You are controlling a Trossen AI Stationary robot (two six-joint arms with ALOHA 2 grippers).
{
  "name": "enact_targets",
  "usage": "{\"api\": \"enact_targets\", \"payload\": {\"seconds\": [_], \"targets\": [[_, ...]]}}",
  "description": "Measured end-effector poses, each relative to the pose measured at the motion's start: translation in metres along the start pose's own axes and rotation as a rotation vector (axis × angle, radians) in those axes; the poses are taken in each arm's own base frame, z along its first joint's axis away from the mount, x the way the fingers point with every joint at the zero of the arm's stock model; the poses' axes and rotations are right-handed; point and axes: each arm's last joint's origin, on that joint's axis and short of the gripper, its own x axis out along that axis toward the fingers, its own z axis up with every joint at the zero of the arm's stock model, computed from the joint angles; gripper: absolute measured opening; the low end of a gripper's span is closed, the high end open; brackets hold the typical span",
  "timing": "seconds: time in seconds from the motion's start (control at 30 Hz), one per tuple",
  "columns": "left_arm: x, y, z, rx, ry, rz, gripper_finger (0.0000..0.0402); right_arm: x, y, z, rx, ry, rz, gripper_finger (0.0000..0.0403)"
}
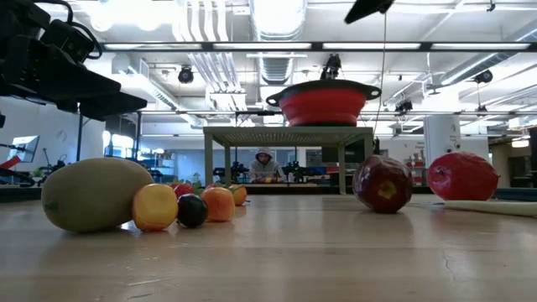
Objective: Pick & Place Fruit
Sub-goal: Put the red strawberry into the black strainer bowl on the shelf
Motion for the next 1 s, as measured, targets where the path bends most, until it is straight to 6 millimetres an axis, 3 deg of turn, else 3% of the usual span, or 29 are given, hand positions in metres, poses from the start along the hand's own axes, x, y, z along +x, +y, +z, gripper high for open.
{"api": "enact_targets", "payload": {"seconds": [0.17,0.33,0.57,0.8,1.0], "targets": [[0.0,0.0,0.0,0.0,0.0,0.0,0.0388,-0.022,0.025,-0.03,0.004,-0.031,0.102,0.0008],[0.0,0.0,0.0,0.0,0.0,0.0,0.0388,-0.044,0.037,-0.063,0.025,-0.099,0.185,0.0008],[0.0,0.0,0.0,0.0,0.0,0.0,0.0388,-0.061,0.038,-0.108,0.089,-0.264,0.308,0.0008],[0.0,0.0,0.0,0.0,0.0,0.0,0.0388,-0.071,0.034,-0.143,0.125,-0.438,0.317,0.0008],[0.0,0.0,0.0,0.0,0.0,0.0,0.0388,-0.068,0.035,-0.168,0.128,-0.551,0.308,0.0008]]}}
